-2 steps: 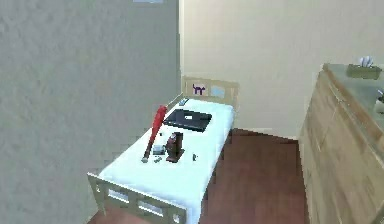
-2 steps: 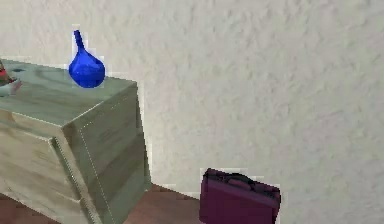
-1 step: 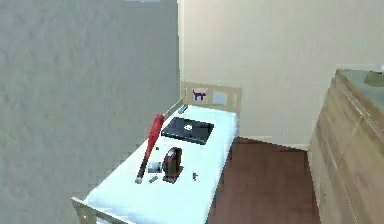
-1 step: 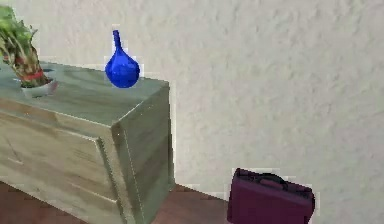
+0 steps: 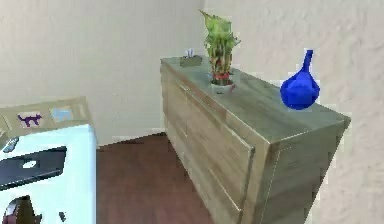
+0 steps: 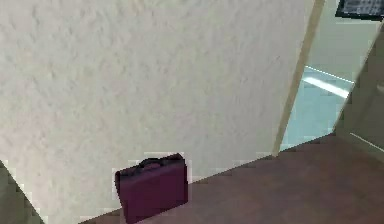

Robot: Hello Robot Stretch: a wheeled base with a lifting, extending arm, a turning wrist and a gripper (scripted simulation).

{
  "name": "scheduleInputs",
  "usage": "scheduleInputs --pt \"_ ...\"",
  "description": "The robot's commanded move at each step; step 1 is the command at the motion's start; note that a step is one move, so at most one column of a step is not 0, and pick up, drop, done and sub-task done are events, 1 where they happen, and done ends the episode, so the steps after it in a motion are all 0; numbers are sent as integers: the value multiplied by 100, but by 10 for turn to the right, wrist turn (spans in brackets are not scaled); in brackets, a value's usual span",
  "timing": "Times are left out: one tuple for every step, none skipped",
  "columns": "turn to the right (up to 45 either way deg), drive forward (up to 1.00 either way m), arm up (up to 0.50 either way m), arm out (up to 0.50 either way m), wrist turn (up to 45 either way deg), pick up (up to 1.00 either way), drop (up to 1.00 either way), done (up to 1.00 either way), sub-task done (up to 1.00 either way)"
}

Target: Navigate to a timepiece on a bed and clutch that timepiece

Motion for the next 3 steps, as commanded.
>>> scheduleInputs --pt "420 0 0 0 0 0 0 0 0" --pt "0 30 0 0 0 0 0 0 0" --pt "450 0 0 0 0 0 0 0 0"
